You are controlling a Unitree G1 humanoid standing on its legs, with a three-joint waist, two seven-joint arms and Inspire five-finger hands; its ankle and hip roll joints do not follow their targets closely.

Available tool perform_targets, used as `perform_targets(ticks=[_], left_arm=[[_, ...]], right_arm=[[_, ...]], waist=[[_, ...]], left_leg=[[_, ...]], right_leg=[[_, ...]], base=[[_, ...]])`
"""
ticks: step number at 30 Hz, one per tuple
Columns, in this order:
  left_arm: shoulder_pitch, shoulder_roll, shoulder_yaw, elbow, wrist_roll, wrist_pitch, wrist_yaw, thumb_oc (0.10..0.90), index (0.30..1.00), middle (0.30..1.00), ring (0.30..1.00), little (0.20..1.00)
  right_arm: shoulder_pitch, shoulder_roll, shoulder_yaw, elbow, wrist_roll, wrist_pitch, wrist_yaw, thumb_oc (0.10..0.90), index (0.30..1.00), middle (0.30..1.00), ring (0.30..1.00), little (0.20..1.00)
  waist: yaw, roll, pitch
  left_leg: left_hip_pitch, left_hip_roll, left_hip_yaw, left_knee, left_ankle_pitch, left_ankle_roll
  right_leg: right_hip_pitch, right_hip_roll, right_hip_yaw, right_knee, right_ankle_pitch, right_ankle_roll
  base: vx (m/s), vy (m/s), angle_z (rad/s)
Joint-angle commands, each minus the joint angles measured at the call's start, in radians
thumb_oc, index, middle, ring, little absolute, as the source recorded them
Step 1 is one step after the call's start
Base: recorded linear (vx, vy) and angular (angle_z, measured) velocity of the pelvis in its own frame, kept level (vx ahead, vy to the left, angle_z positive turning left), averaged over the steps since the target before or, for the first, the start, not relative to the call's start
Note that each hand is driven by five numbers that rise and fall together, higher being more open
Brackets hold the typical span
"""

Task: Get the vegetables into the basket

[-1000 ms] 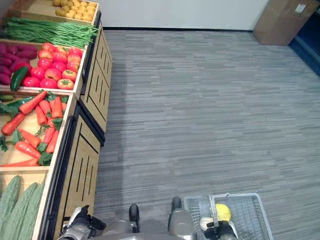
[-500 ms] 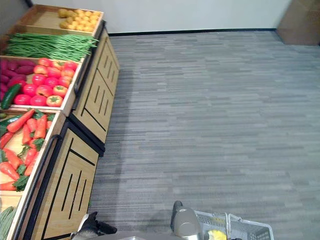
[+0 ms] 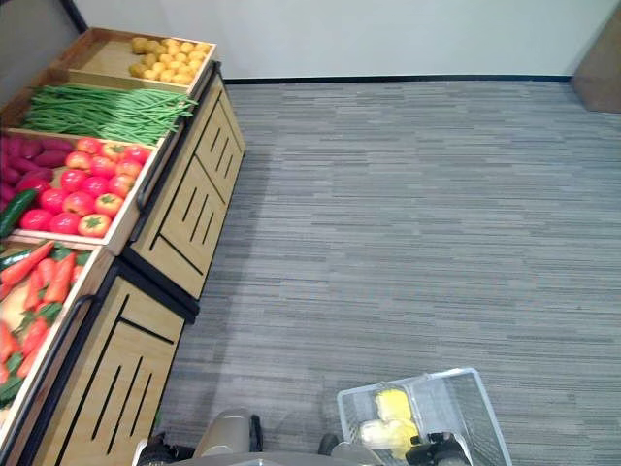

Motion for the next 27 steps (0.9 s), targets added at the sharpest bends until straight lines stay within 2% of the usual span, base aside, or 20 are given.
perform_targets(ticks=[1,3,4,6,7,9,11,12,13,17,20,21,22,23,24,26,27], left_arm=[[-0.010,0.024,-0.031,0.017,0.041,0.002,0.020,0.900,1.000,1.000,1.000,1.000],[-0.006,0.024,-0.035,0.016,0.042,0.002,0.020,0.900,1.000,1.000,1.000,1.000],[-0.006,0.024,-0.035,0.016,0.042,0.002,0.020,0.900,1.000,1.000,1.000,1.000],[-0.005,0.027,-0.025,0.028,0.041,0.003,0.021,0.900,1.000,1.000,1.000,1.000],[0.012,0.031,-0.019,0.031,0.038,0.002,0.018,0.900,1.000,1.000,1.000,1.000],[0.019,0.038,-0.018,0.031,0.040,-0.001,0.018,0.900,1.000,1.000,1.000,1.000],[0.018,0.043,-0.018,0.033,0.043,-0.001,0.015,0.900,1.000,1.000,1.000,1.000],[0.018,0.047,-0.018,0.033,0.044,-0.002,0.014,0.900,1.000,1.000,1.000,1.000],[0.011,0.064,-0.008,0.030,0.033,-0.005,0.019,0.900,1.000,1.000,1.000,1.000],[-0.012,0.064,-0.025,0.005,0.035,-0.006,0.021,0.900,1.000,1.000,1.000,1.000],[-0.030,0.060,-0.042,-0.002,0.047,-0.003,0.017,0.900,1.000,1.000,1.000,1.000],[-0.031,0.060,-0.042,-0.002,0.047,-0.003,0.017,0.900,1.000,1.000,1.000,1.000],[-0.033,0.058,-0.048,-0.011,0.049,-0.003,0.017,0.900,1.000,1.000,1.000,1.000],[-0.035,0.052,-0.056,-0.022,0.050,0.000,0.013,0.900,1.000,1.000,1.000,1.000],[-0.037,0.049,-0.063,-0.024,0.052,0.002,0.011,0.900,1.000,1.000,1.000,1.000],[-0.043,0.049,-0.072,-0.019,0.057,0.004,0.002,0.900,1.000,1.000,1.000,1.000],[-0.044,0.048,-0.071,-0.019,0.057,0.004,0.002,0.900,1.000,1.000,1.000,1.000]], right_arm=[[0.082,-0.056,-0.007,0.029,0.007,0.025,-0.014,0.400,0.300,0.300,0.300,0.300],[0.085,-0.062,-0.010,0.028,0.000,0.021,-0.019,0.400,0.300,0.300,0.300,0.300],[0.085,-0.062,-0.010,0.028,0.000,0.021,-0.019,0.400,0.300,0.300,0.300,0.300],[0.078,-0.062,-0.008,0.030,0.001,0.022,-0.016,0.400,0.300,0.300,0.300,0.300],[0.078,-0.055,-0.008,0.034,0.000,0.022,-0.011,0.400,0.300,0.300,0.300,0.300],[0.085,-0.045,-0.012,0.035,0.002,0.021,-0.009,0.400,0.300,0.300,0.300,0.300],[0.081,-0.040,-0.012,0.037,0.002,0.021,-0.008,0.400,0.300,0.300,0.300,0.300],[0.072,-0.038,-0.008,0.040,-0.002,0.023,-0.007,0.400,0.300,0.300,0.300,0.300],[0.039,-0.031,0.012,0.029,-0.015,0.021,-0.003,0.400,0.300,0.300,0.300,0.300],[0.012,-0.031,0.008,0.001,-0.002,0.019,-0.004,0.400,0.300,0.300,0.300,0.300],[0.010,-0.023,0.004,-0.010,0.011,0.019,-0.008,0.400,0.300,0.300,0.300,0.300],[0.010,-0.023,0.004,-0.010,0.011,0.019,-0.008,0.400,0.300,0.300,0.300,0.300],[0.010,-0.019,0.002,-0.008,0.013,0.020,-0.010,0.400,0.300,0.300,0.300,0.300],[0.011,-0.014,0.006,-0.014,0.011,0.023,-0.010,0.400,0.300,0.300,0.300,0.300],[0.008,-0.012,0.009,-0.013,0.009,0.025,-0.012,0.400,0.300,0.300,0.300,0.300],[0.010,-0.009,0.012,-0.012,0.006,0.025,-0.014,0.400,0.300,0.300,0.300,0.300],[0.009,-0.009,0.012,-0.012,0.006,0.025,-0.014,0.400,0.300,0.300,0.300,0.300]], waist=[[0.047,0.035,0.031],[0.073,0.048,0.031],[0.073,0.048,0.031],[0.086,0.054,0.022],[0.091,0.051,0.002],[0.096,0.040,-0.012],[0.099,0.031,-0.018],[0.104,0.019,-0.029],[0.121,-0.005,-0.052],[0.125,-0.019,-0.064],[0.115,-0.017,-0.067],[0.116,-0.018,-0.066],[0.113,-0.013,-0.063],[0.104,0.003,-0.057],[0.097,0.014,-0.053],[0.083,0.027,-0.037],[0.083,0.030,-0.039]], left_leg=[[0.116,-0.001,-0.029,-0.227,0.083,0.013],[0.089,0.017,-0.048,-0.408,0.170,-0.022],[0.089,0.017,-0.048,-0.408,0.170,-0.022],[0.063,0.038,-0.020,-0.412,0.214,-0.039],[0.080,0.040,-0.009,-0.409,0.200,-0.024],[0.089,0.035,0.000,-0.389,0.225,-0.016],[0.093,0.029,0.010,-0.379,0.217,-0.005],[0.089,0.017,0.023,-0.357,0.198,0.014],[0.104,-0.012,0.050,-0.339,0.147,0.052],[0.154,-0.070,0.078,-0.362,0.096,0.094],[0.202,-0.096,0.075,-0.382,0.065,0.113],[0.203,-0.097,0.076,-0.383,0.066,0.113],[0.225,-0.103,0.074,-0.391,0.053,0.123],[0.263,-0.103,0.066,-0.403,0.033,0.135],[0.284,-0.100,0.062,-0.411,0.026,0.140],[0.329,-0.095,0.045,-0.426,0.005,0.140],[0.326,-0.091,0.045,-0.427,0.008,0.139]], right_leg=[[-0.008,-0.060,0.090,-0.003,0.026,0.147],[0.057,-0.046,0.128,-0.003,-0.027,0.150],[0.057,-0.046,0.128,-0.003,-0.027,0.150],[0.125,-0.039,0.169,-0.003,-0.070,0.153],[0.157,-0.047,0.187,-0.003,-0.093,0.162],[0.186,-0.074,0.181,0.008,-0.105,0.169],[0.179,-0.085,0.184,0.031,-0.114,0.173],[0.165,-0.104,0.186,0.073,-0.109,0.186],[0.111,-0.135,0.198,0.175,-0.041,0.225],[0.047,-0.179,0.193,0.305,0.122,0.271],[0.019,-0.192,0.187,0.386,0.211,0.282],[0.019,-0.193,0.187,0.388,0.210,0.283],[-0.001,-0.196,0.180,0.437,0.247,0.284],[-0.040,-0.196,0.163,0.526,0.288,0.284],[-0.062,-0.192,0.153,0.567,0.300,0.281],[-0.137,-0.211,0.115,0.612,0.257,0.265],[-0.139,-0.208,0.114,0.610,0.261,0.263]], base=[[0.43,0.104,-0.44],[0.47,0.079,-0.76],[0.51,0.081,-0.72],[0.45,0.128,-0.50],[0.41,0.152,-0.46],[0.37,0.147,-0.28],[0.20,0.098,-0.26],[0.36,0.208,-0.27],[0.45,0.266,-0.31],[0.26,0.171,-0.28],[0.16,0.118,0.13],[0.11,0.096,0.26],[0.16,0.142,0.34],[0.23,0.186,0.31],[0.23,0.161,0.25],[0.18,0.068,0.25],[0.31,-0.051,0.12]])
